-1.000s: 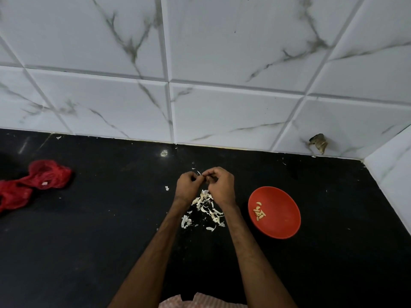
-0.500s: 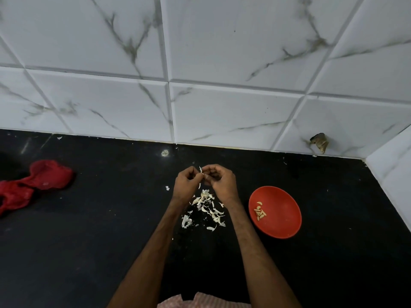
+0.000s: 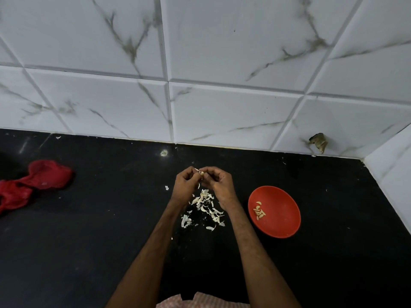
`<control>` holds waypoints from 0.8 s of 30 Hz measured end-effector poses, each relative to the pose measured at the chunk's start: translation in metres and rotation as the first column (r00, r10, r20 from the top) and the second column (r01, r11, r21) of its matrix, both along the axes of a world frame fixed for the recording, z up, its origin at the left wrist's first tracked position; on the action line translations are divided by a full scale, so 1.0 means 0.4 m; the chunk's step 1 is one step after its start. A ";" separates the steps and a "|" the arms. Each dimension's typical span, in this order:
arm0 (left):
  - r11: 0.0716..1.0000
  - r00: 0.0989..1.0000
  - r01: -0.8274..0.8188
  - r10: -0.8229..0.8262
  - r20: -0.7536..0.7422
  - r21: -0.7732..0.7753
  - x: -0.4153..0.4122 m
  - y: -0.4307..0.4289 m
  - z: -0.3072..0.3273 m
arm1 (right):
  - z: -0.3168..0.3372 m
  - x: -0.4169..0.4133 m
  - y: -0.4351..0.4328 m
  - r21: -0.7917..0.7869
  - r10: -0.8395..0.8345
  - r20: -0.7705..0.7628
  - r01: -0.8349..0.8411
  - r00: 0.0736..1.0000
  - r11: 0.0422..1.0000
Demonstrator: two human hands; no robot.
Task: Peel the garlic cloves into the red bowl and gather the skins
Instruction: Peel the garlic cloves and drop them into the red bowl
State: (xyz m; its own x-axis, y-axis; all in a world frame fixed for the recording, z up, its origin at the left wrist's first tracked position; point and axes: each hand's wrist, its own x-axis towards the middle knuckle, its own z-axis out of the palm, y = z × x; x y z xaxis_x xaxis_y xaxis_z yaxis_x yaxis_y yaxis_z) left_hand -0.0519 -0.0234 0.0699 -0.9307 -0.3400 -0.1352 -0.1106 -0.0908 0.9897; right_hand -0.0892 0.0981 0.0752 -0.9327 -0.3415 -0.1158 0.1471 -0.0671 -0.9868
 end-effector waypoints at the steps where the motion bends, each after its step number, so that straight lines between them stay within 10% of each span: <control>1: 1.000 1.000 0.003 -0.003 -0.003 -0.004 0.001 -0.001 0.000 | 0.000 -0.001 0.000 0.013 0.000 -0.013 0.001 1.000 1.000; 19: 1.000 0.996 -0.022 0.023 0.091 -0.017 0.012 -0.007 -0.032 | -0.005 -0.017 0.020 -0.158 -0.195 0.247 0.238 0.949 0.958; 24: 0.898 0.965 0.098 0.019 0.260 -0.428 0.021 -0.027 -0.087 | -0.008 -0.021 0.017 -0.184 -0.164 0.239 0.210 0.957 0.960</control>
State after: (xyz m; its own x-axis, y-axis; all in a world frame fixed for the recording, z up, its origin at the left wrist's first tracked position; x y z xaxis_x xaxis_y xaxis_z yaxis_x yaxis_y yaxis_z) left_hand -0.0435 -0.0343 0.0350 -0.8991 -0.3821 -0.2136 -0.3550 0.3510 0.8665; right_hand -0.0976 0.1048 0.0721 -0.9414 -0.2014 -0.2707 0.3237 -0.3123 -0.8932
